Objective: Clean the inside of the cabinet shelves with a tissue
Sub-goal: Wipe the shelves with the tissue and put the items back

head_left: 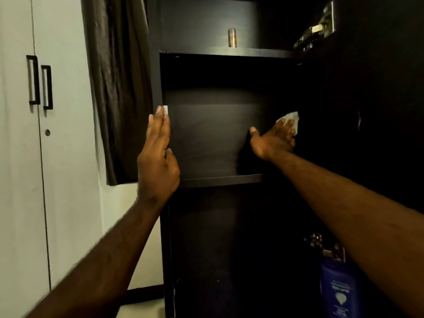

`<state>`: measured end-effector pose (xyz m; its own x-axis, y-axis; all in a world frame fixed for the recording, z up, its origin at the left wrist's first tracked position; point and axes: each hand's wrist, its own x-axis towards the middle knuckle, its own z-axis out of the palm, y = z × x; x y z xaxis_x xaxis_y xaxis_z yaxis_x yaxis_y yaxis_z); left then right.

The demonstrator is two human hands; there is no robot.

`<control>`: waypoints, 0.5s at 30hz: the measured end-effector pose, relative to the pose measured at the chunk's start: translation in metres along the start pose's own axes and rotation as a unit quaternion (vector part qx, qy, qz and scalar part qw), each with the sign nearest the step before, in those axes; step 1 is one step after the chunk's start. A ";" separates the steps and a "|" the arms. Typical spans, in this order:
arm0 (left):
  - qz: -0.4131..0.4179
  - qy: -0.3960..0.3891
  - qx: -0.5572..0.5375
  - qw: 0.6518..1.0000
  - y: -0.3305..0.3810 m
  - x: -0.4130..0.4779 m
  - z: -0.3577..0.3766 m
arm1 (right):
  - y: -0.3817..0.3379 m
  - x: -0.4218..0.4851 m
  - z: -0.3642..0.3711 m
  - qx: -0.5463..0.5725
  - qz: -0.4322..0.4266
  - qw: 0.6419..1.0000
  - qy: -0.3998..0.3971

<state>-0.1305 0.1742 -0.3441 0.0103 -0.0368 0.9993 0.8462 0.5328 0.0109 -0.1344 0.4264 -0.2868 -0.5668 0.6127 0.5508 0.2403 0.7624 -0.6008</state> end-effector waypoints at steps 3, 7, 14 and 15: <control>0.004 0.003 0.005 1.000 0.000 0.000 0.001 | -0.017 -0.031 0.012 -0.023 -0.032 0.998 -0.043; 0.004 -0.004 0.006 1.000 -0.001 0.000 0.001 | -0.053 -0.080 0.025 -0.038 -0.205 0.967 -0.144; -0.004 -0.013 0.000 1.000 -0.002 0.000 0.000 | -0.070 -0.122 -0.005 0.010 -0.353 0.867 -0.352; -0.005 -0.010 0.000 1.000 -0.002 0.000 0.000 | -0.068 -0.124 -0.015 0.032 -0.333 0.866 -0.372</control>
<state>-0.1318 0.1733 -0.3440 -0.0092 -0.0242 0.9997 0.8460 0.5327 0.0207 -0.0690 0.3018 -0.3059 -0.9191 -0.2813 0.2759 -0.3667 0.8667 -0.3381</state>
